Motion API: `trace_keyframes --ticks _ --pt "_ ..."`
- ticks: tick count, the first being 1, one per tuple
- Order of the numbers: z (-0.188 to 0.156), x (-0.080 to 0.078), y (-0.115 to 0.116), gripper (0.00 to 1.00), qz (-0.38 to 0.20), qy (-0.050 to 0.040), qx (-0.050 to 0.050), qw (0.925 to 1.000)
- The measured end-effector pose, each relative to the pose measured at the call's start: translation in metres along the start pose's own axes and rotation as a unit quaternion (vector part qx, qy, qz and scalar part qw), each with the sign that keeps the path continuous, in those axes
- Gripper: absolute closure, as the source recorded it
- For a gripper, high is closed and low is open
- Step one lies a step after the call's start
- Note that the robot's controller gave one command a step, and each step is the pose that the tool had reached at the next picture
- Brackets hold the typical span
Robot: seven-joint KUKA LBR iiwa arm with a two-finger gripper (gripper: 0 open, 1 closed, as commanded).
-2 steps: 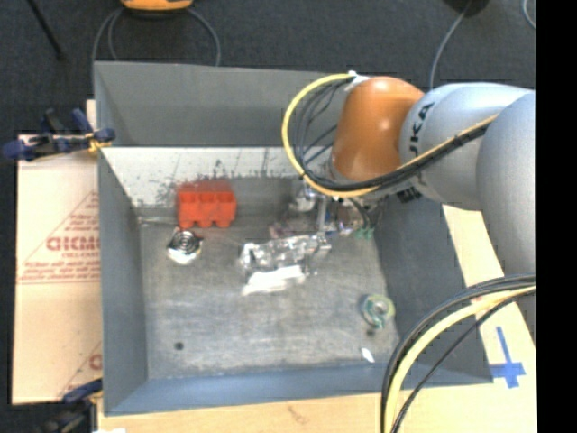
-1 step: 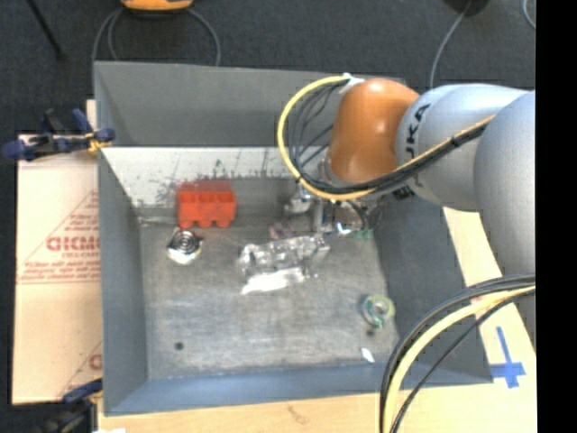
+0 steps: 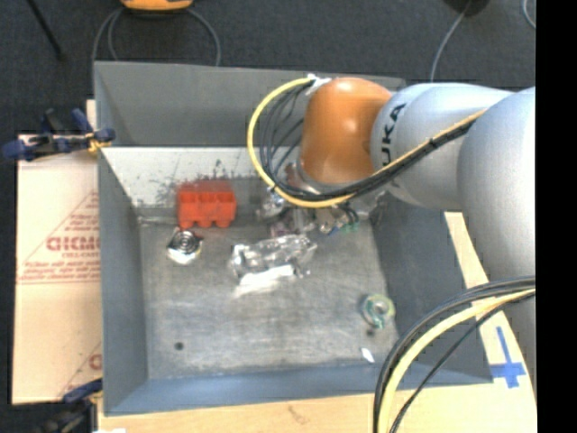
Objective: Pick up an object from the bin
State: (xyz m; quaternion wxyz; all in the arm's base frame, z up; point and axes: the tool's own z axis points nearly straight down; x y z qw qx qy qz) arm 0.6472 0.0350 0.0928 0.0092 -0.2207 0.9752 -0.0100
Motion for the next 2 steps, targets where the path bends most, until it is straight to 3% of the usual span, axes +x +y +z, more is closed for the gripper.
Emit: trace_keyframes --ticks 1,2 --pt "-0.061 0.022 0.024 0.0 -0.031 0.0014 -0.009 0.9995" --pt "0.002 -0.002 0.009 0.0 -0.22 0.0033 -0.015 0.9755"
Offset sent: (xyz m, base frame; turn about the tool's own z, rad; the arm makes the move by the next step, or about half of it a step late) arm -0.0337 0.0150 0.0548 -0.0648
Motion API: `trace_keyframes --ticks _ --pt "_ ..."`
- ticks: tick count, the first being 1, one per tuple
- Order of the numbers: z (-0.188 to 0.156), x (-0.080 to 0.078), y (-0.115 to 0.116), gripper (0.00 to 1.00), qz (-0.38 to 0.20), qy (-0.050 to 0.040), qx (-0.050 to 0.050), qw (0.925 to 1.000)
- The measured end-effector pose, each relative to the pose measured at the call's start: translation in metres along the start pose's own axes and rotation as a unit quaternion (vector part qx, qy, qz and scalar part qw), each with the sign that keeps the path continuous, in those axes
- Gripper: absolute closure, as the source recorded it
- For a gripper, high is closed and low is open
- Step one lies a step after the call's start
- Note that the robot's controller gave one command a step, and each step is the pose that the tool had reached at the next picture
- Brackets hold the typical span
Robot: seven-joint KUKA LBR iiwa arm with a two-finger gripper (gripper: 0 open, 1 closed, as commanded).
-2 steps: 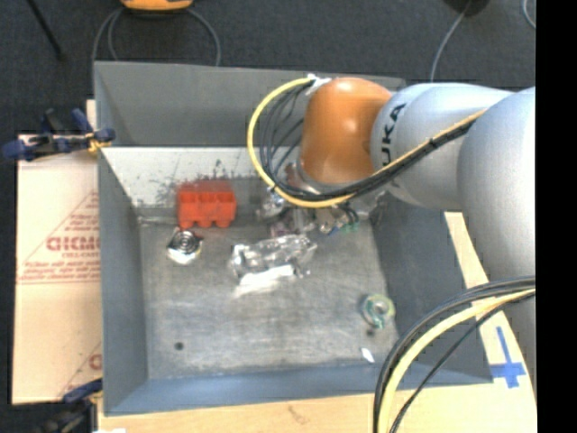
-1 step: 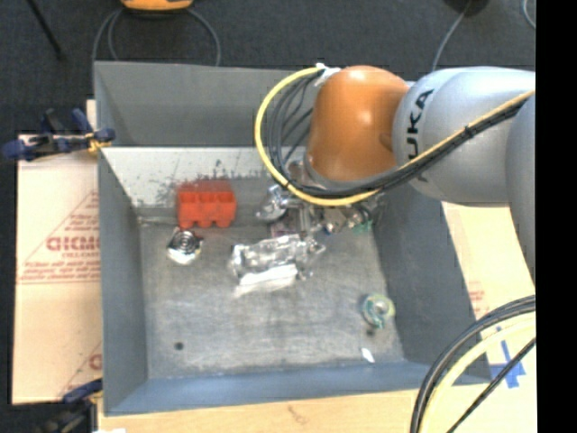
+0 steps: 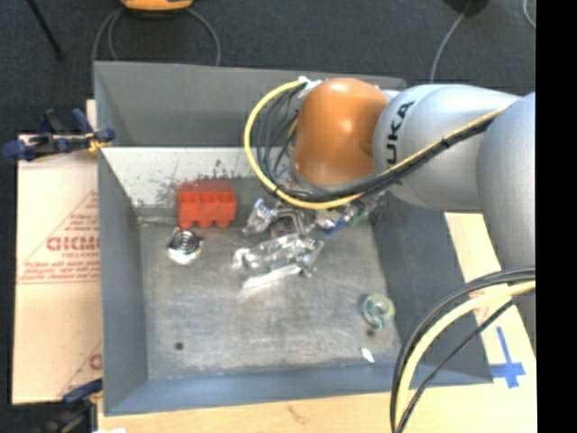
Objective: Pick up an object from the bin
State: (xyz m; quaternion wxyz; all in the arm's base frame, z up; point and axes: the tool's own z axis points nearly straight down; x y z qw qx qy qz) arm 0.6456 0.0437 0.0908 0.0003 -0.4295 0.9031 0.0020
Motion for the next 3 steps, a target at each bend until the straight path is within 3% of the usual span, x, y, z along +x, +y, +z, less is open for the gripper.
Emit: trace_keyframes --ticks 1,2,3 --pt "0.001 0.003 0.007 0.0 -0.089 -0.0025 0.002 0.996" --pt "0.0 -0.007 0.006 0.0 -0.24 0.0014 0.004 0.9708" --pt "0.0 -0.016 0.003 0.0 -0.31 0.002 0.005 0.9506"
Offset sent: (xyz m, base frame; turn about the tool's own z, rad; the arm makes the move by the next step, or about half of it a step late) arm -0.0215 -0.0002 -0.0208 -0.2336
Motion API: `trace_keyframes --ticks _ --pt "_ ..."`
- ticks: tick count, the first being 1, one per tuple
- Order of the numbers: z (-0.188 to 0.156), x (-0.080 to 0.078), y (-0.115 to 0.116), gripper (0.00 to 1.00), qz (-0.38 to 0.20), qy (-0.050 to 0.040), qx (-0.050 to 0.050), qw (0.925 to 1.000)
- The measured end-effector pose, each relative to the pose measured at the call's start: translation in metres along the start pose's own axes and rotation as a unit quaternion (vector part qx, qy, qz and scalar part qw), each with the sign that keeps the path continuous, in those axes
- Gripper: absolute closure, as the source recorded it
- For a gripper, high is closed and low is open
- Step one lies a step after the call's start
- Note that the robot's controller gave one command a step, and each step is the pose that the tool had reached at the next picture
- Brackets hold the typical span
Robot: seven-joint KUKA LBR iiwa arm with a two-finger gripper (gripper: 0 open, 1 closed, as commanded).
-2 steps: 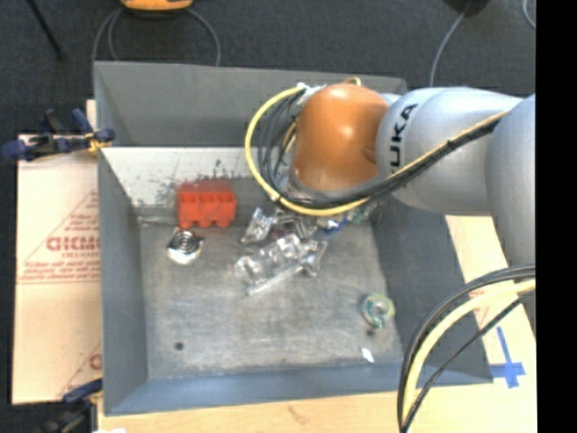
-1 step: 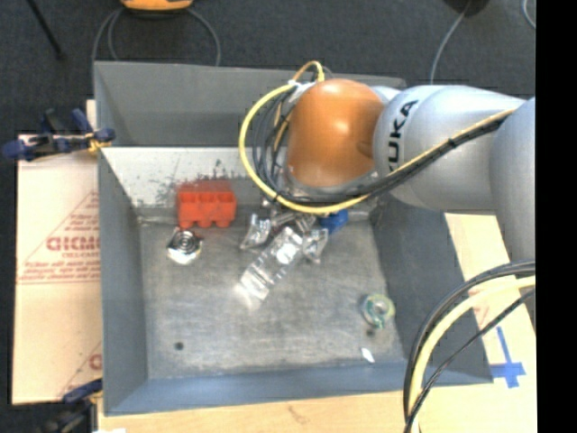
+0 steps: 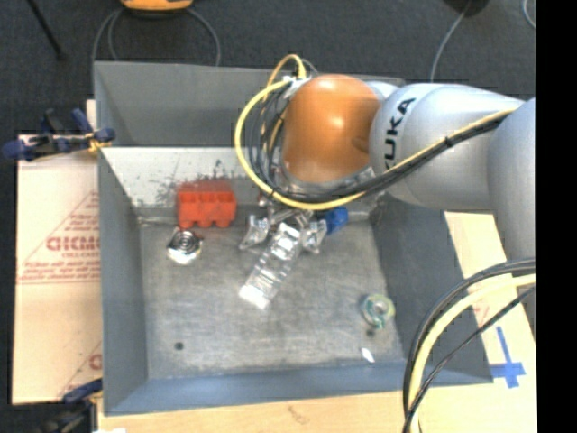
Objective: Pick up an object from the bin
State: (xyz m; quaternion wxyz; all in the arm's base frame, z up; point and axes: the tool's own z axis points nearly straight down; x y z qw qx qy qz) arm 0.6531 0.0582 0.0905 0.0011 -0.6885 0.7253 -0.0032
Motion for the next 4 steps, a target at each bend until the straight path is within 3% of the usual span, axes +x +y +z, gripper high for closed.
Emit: trace_keyframes --ticks 1,2,4 --pt "-0.001 -0.014 0.021 0.0 -0.103 0.0003 0.005 0.9946" --pt "-0.004 -0.016 0.02 1.0 -0.1 -0.0021 0.006 0.9949" --pt "-0.18 -0.024 0.006 1.0 -0.062 -0.0022 0.002 0.9981"
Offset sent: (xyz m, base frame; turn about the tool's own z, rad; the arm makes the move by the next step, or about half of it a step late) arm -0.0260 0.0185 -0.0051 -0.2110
